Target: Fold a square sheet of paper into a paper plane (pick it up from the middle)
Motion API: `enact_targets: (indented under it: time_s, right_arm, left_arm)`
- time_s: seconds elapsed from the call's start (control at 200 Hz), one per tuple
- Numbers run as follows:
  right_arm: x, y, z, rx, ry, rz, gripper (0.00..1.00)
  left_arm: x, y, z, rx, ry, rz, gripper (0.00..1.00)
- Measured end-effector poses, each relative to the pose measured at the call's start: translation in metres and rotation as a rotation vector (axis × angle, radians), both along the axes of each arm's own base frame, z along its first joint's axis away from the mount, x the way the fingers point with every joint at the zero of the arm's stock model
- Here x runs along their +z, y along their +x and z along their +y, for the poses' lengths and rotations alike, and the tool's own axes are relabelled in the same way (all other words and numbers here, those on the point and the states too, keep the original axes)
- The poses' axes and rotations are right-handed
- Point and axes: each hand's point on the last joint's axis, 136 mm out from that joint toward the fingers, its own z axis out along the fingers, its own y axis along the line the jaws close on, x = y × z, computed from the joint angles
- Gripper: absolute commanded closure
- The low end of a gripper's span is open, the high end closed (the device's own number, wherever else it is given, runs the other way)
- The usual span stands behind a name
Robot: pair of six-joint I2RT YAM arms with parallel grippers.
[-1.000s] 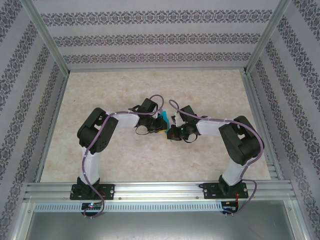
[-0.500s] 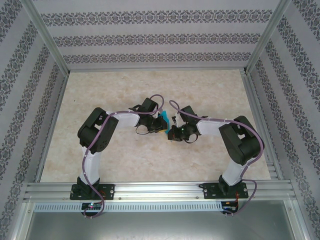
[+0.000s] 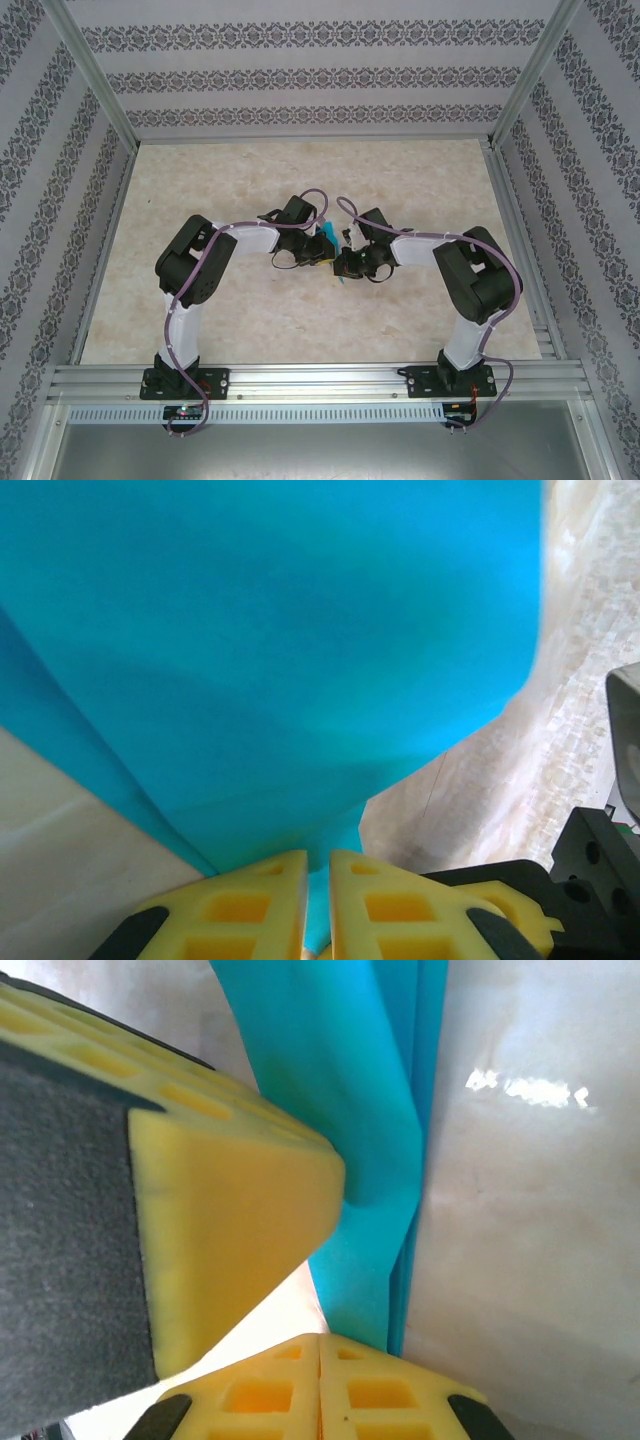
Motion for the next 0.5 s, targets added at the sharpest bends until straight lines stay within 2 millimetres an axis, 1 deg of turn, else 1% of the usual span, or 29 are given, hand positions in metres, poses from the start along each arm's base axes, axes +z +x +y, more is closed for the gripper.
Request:
enact_targets:
  time_s: [0.105,0.235,0.375,0.42,0.5]
  right_arm:
    - [0.0,-0.004,-0.004,0.0,0.011,-0.024,0.93]
    - [0.001,-0.019,-0.012,-0.003,0.015,-0.033,0.92]
    - [0.002,-0.035,-0.021,-0.003,-0.004,0.0,0.93]
    - [0.005,-0.037,-0.023,-0.006,-0.011,0.0,0.92]
    - [0.012,-0.033,-0.024,-0.02,-0.016,-0.019,0.91]
  left_arm:
    - [0.0,0.0,0.0,0.002,0.0,0.003,0.84]
    - [0.0,-0.001,-0.001,-0.001,-0.001,0.008,0.84]
    - [0.0,-0.001,-0.001,-0.001,0.0,0.01,0.84]
    - [0.0,-0.001,-0.001,-0.001,0.0,0.01,0.84]
    - [0.0,-0.001,-0.001,-0.001,0.0,0.01,0.84]
